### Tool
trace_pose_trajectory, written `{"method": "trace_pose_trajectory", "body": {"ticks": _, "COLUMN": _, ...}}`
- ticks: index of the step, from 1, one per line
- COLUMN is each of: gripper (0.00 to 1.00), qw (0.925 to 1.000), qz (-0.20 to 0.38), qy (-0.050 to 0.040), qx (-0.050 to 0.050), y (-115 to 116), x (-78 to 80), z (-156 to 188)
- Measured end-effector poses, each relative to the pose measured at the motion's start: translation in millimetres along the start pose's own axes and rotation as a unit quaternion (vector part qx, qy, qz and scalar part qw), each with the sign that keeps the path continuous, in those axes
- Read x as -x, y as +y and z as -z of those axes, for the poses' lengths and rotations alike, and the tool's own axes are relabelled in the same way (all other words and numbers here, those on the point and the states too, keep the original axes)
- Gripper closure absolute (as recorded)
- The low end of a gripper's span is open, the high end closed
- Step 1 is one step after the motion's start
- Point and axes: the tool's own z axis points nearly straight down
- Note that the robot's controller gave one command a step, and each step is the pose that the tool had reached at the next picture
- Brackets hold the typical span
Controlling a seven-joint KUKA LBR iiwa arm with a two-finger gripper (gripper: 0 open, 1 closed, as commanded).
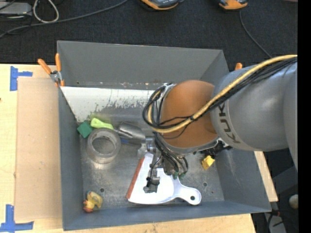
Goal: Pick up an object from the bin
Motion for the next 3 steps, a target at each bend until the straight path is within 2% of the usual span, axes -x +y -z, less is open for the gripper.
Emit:
{"method": "trace_pose_trajectory", "body": {"ticks": 1, "gripper": 1.0, "qw": 1.0, "qz": -0.001, "qy": 0.0, "qx": 0.0, "y": 0.1, "x": 0.0, "z": 0.0}}
{"method": "trace_pose_trajectory", "body": {"ticks": 3, "gripper": 1.0, "qw": 1.0, "qz": -0.002, "qy": 0.0, "qx": 0.0, "y": 0.2, "x": 0.0, "z": 0.0}}
